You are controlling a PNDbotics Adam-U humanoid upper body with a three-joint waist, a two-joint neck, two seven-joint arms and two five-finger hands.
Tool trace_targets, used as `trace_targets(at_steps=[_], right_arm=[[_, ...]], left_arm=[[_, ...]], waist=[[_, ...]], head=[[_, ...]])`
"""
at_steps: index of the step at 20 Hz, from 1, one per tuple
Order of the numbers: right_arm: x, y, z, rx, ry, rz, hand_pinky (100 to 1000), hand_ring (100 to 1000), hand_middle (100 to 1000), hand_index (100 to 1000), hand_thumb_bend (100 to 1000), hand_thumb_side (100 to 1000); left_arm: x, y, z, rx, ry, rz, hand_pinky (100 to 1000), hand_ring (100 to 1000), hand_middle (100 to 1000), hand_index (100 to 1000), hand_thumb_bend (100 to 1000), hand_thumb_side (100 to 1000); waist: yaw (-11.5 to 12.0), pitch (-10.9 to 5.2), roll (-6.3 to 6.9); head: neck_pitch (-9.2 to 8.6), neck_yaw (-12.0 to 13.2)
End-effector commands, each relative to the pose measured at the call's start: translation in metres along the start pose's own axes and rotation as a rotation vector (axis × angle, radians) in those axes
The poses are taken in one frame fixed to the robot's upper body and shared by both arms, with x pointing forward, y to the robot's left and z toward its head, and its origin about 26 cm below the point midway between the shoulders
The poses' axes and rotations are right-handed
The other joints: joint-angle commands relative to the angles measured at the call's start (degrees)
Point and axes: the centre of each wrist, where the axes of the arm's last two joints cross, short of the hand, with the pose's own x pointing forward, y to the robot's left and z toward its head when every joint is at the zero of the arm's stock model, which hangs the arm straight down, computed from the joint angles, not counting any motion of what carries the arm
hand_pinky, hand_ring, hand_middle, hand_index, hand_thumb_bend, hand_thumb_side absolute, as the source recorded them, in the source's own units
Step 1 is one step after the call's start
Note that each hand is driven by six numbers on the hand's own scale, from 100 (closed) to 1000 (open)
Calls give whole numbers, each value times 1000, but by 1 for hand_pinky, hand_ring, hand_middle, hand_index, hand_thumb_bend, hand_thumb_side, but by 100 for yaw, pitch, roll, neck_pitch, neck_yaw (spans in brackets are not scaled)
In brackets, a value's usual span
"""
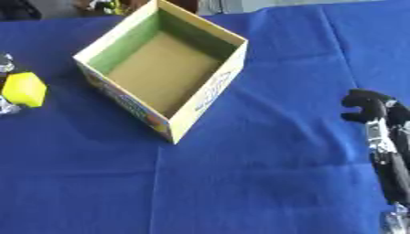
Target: Pick up objects on the table and place them in the box.
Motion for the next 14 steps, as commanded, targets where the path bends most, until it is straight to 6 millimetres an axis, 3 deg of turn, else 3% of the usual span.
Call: trace_targets(at_steps=[1, 6, 14], right_arm=[[3, -2, -1, -4, -11, 13, 680, 796, 621, 758, 100, 817], [3, -2, 0, -5, -1, 15, 681, 796, 621, 758, 100, 816], [2, -3, 1, -5, 10, 15, 683, 797, 621, 759, 100, 815]], left_arm=[[-7, 11, 11, 74, 34, 8, 127, 417, 481, 777, 100, 308], [-3, 24, 17, 187, 51, 8, 100, 347, 411, 693, 100, 321], [1, 36, 21, 316, 79, 11, 100, 334, 402, 683, 100, 362]], waist=[[13, -119, -8], [38, -163, 5], [87, -247, 37]], head=[[-49, -16], [-19, -29], [50, -65]])
